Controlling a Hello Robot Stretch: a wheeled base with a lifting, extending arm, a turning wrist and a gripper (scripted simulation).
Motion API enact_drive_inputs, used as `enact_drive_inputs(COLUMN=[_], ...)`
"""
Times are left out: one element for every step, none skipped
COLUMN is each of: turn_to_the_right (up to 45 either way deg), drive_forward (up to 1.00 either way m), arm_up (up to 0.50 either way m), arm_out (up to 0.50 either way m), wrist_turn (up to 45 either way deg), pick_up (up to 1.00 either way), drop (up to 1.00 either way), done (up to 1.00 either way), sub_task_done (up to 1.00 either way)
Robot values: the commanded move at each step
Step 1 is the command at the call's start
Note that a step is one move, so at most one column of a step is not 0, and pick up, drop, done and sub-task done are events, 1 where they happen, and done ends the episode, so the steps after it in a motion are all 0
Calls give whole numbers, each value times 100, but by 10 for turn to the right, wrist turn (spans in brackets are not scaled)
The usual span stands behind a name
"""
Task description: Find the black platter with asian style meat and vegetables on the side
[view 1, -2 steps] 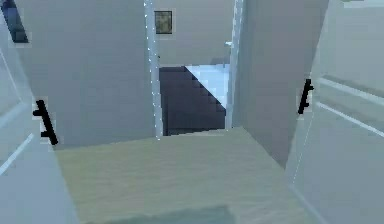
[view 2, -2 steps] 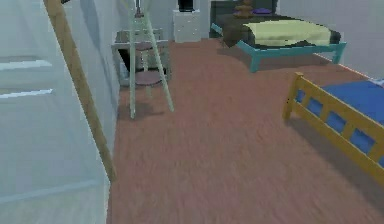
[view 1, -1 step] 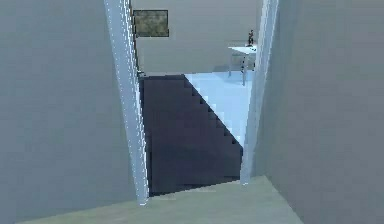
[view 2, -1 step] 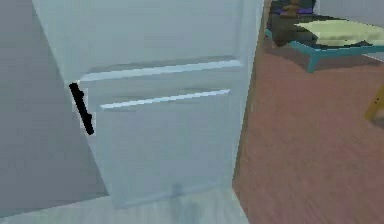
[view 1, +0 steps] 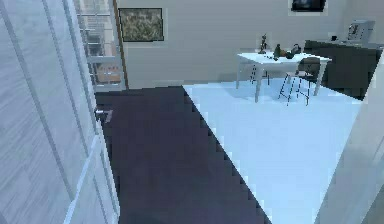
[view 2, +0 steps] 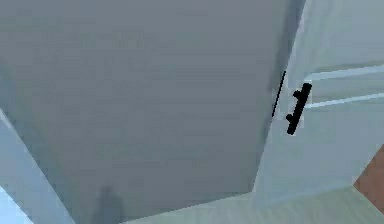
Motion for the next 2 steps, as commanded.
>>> enact_drive_inputs(turn_to_the_right=[0,420], drive_forward=[90,0], arm_up=[0,0], arm_out=[0,0], wrist_turn=[0,0], pick_up=[0,0], drop=[0,0], done=[0,0], sub_task_done=[0,0])
